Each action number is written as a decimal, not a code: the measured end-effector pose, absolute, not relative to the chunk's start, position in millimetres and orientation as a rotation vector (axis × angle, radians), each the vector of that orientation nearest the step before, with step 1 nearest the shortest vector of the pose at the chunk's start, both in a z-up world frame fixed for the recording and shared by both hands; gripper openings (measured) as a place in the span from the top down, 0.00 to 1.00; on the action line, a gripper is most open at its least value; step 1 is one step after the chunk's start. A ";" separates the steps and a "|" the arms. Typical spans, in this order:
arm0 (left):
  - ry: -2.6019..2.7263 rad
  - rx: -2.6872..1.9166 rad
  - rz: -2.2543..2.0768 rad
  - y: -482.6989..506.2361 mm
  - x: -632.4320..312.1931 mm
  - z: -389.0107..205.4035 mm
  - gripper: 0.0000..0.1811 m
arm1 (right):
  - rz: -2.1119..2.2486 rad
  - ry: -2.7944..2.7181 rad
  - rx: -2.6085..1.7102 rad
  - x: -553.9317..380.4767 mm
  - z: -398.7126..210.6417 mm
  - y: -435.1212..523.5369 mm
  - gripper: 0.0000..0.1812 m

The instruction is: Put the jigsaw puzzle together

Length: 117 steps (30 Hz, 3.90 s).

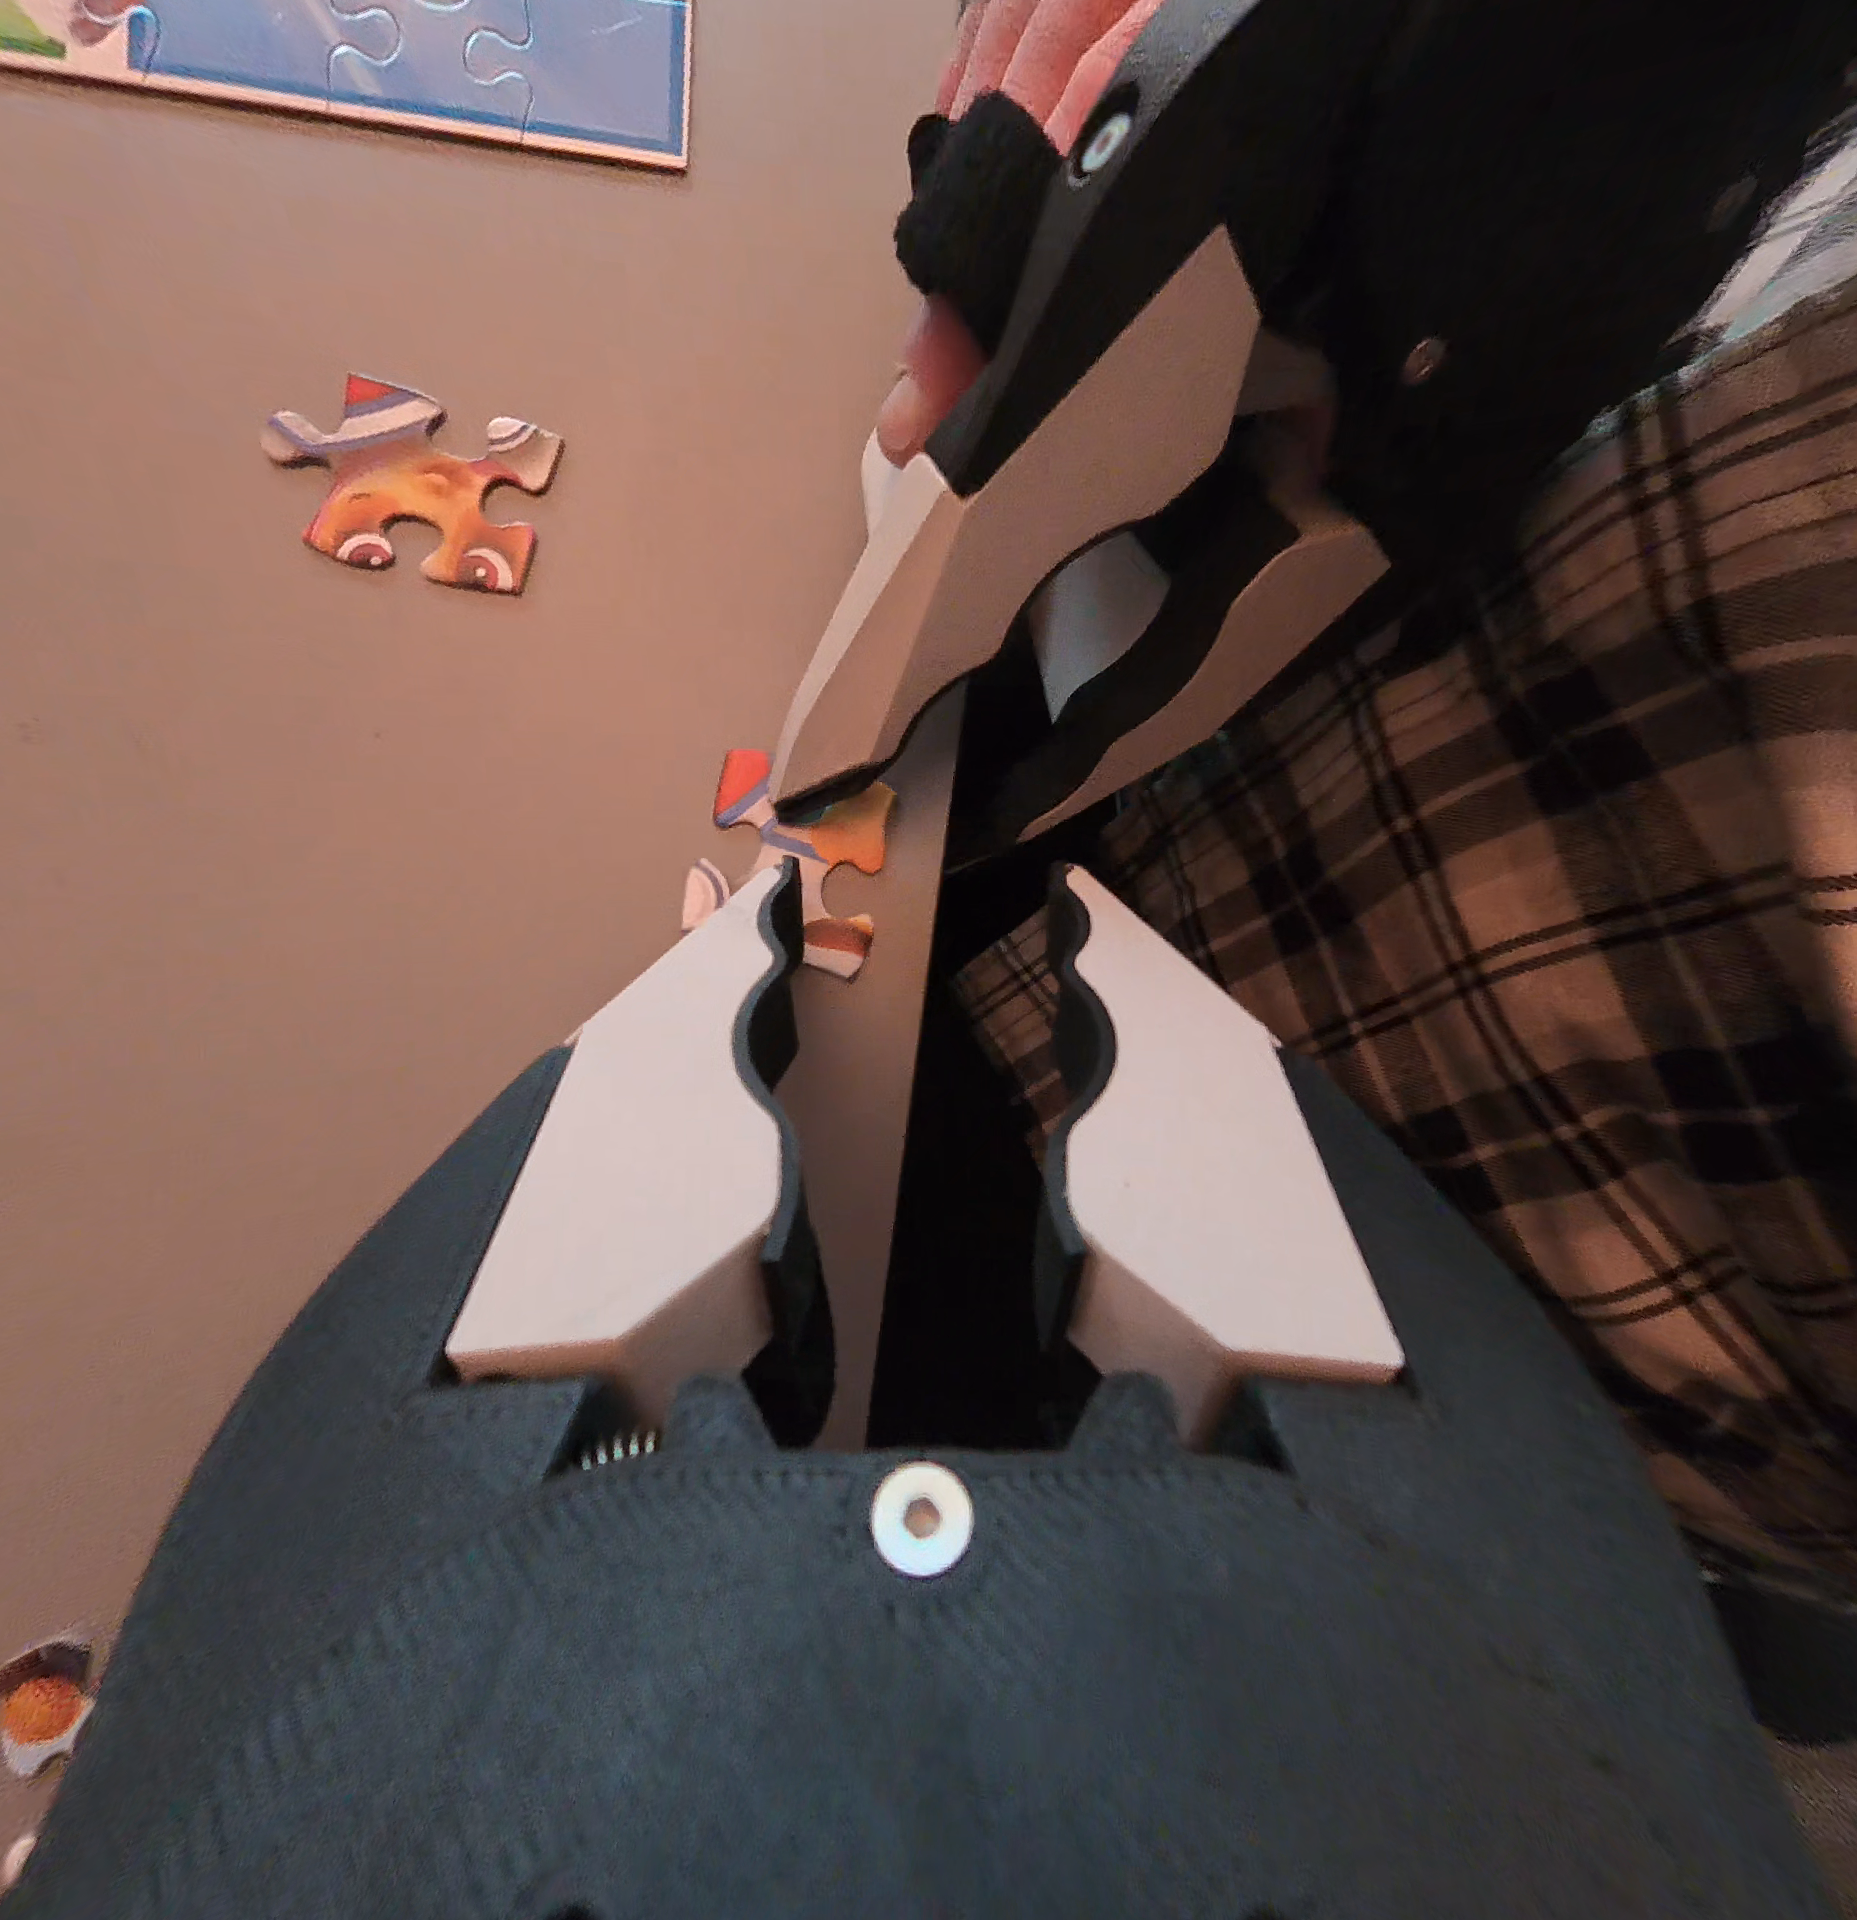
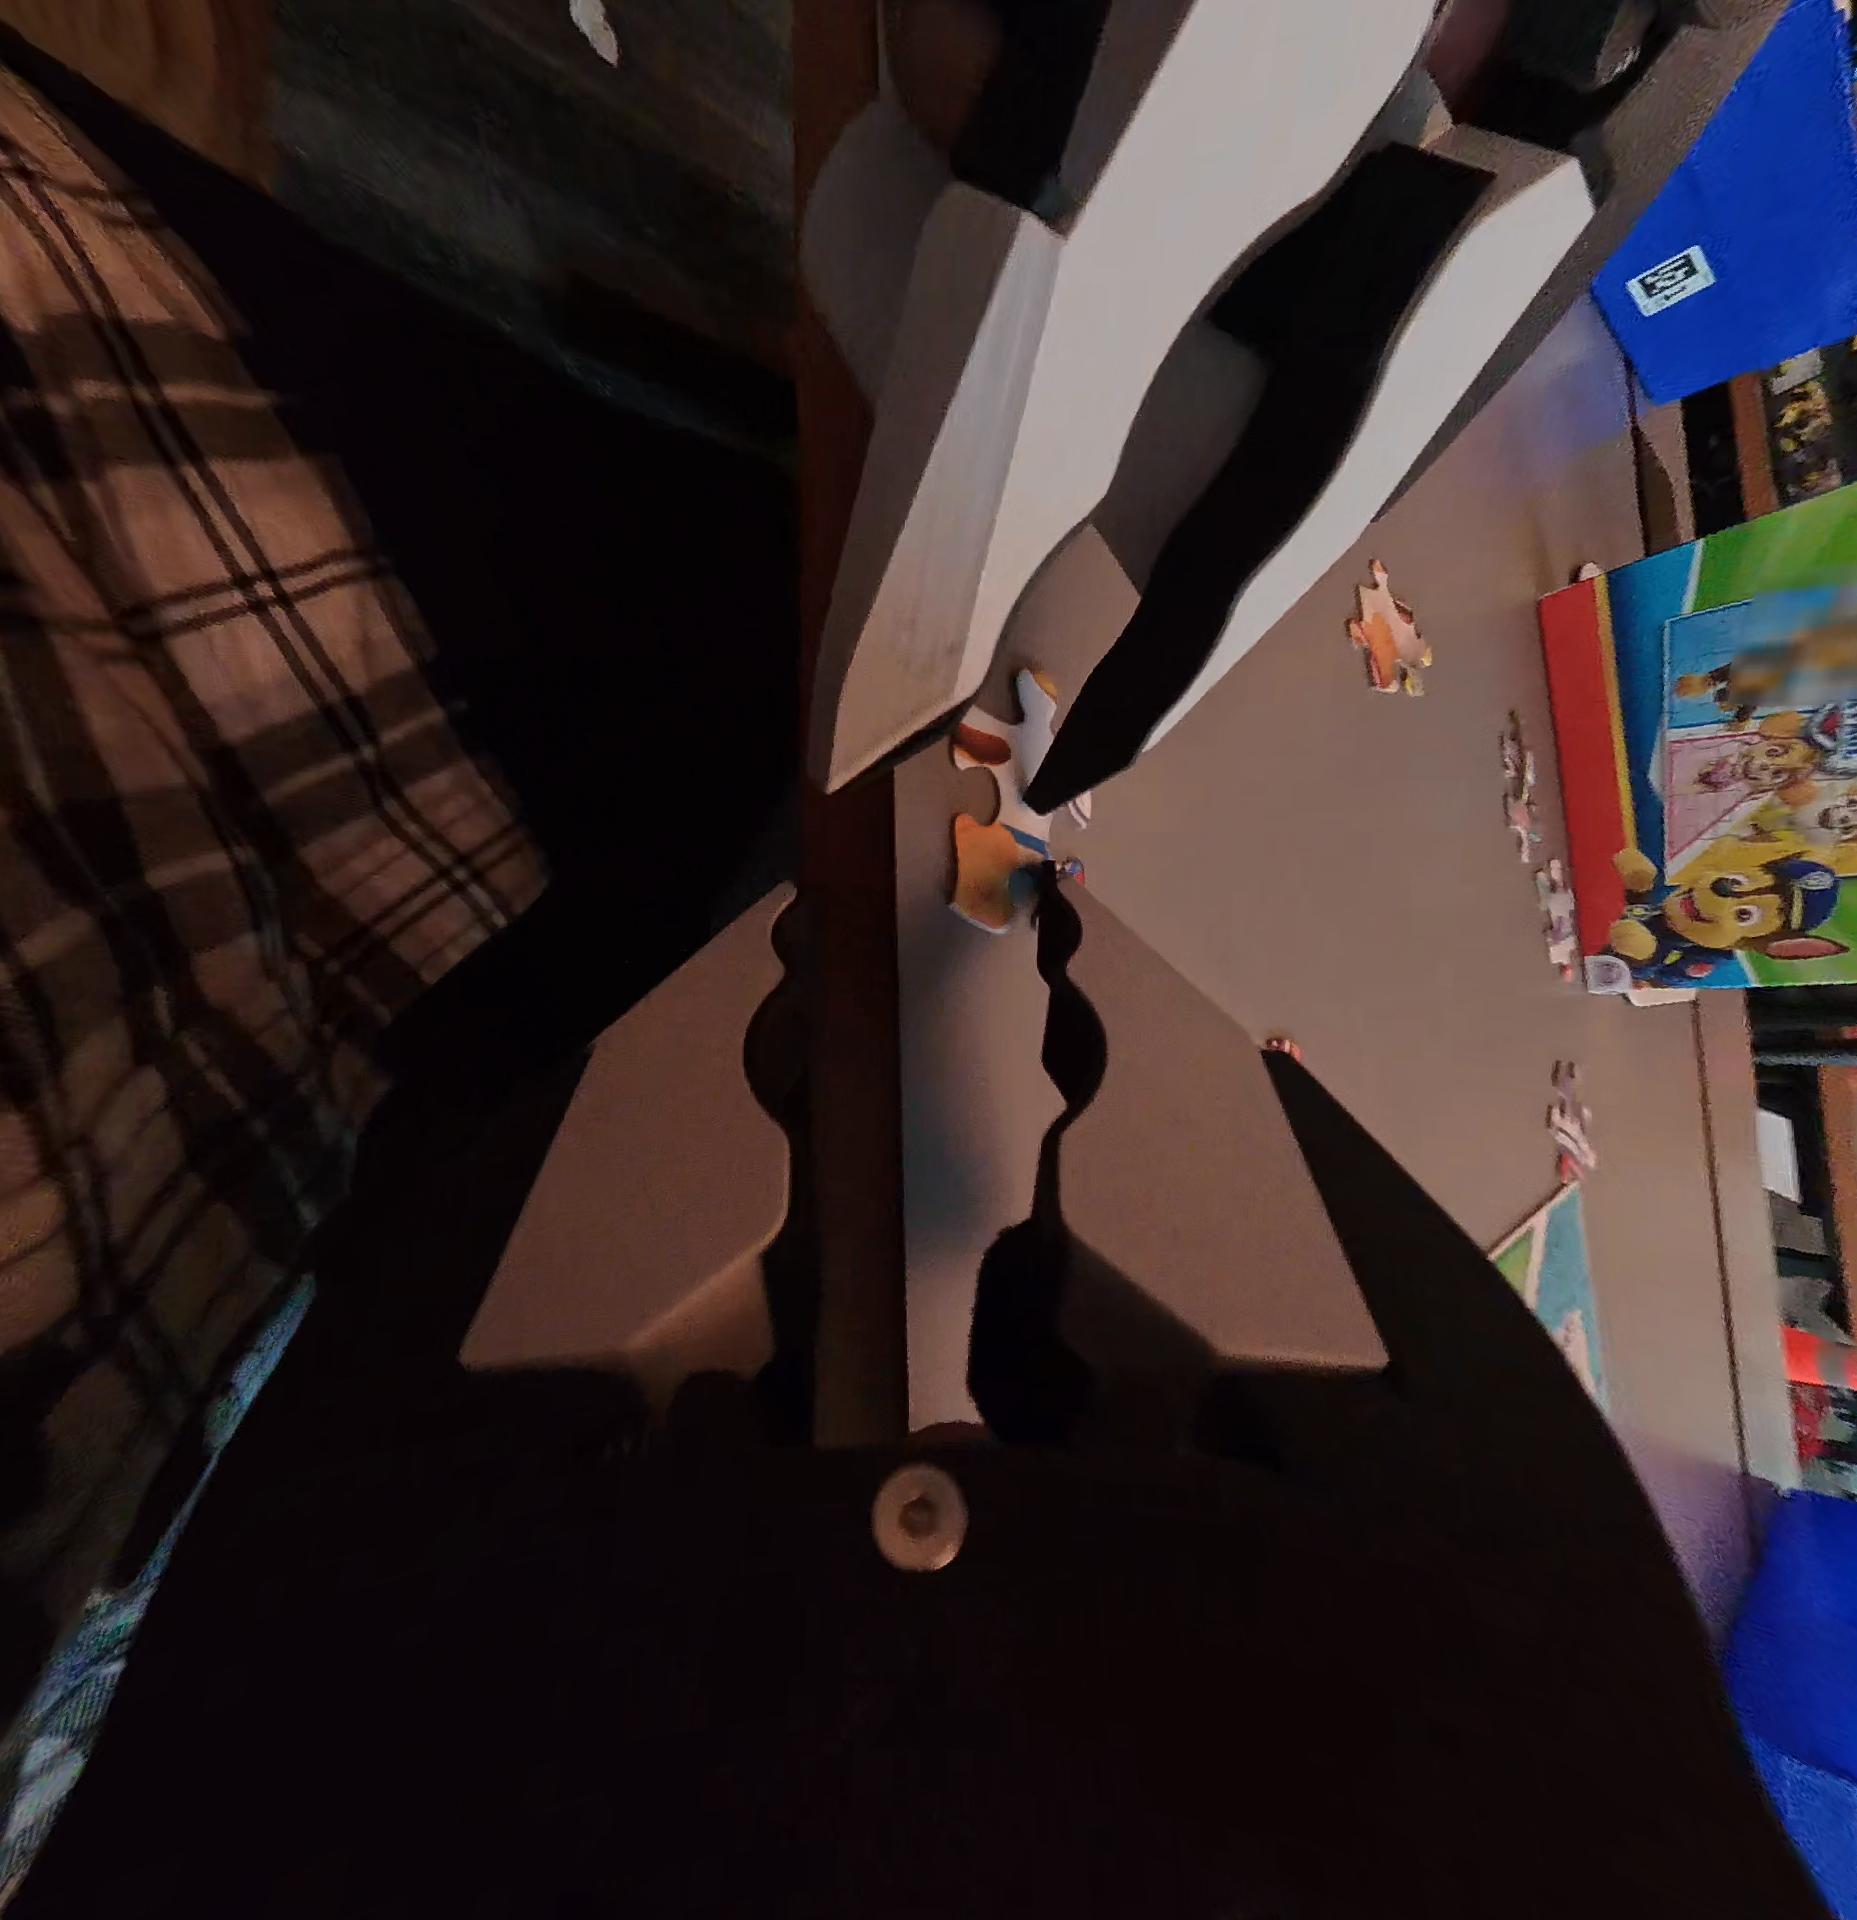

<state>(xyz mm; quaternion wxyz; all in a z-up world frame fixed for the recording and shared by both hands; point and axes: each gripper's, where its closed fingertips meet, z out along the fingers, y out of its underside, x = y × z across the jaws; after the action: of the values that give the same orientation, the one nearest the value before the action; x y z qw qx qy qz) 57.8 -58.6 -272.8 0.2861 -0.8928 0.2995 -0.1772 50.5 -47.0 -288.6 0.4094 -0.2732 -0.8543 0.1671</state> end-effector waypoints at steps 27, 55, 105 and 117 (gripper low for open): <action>0.963 -2.047 -0.181 -39.7 88.9 -232.5 0.80 | 0.517 -1.997 -0.774 67.6 -258.9 -23.1 1.00; 0.806 -1.426 -0.897 26.0 122.7 -125.8 0.99 | 1.258 -1.612 -0.931 111.4 -148.0 28.2 1.00; 0.799 -2.268 -0.229 215.7 1.7 -273.8 0.82 | -0.257 -2.042 -0.231 11.9 -262.3 252.9 1.00; 0.790 -2.261 -0.247 215.0 1.4 -273.9 0.82 | -0.309 -2.052 -0.206 6.1 -266.8 249.6 1.00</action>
<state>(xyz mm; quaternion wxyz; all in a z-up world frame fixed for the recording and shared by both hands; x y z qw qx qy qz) 1.4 215.0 -273.9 0.3585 -0.8766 0.3063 -0.0957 6.1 249.6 -266.8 0.5038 -0.0852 -0.8500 -0.1278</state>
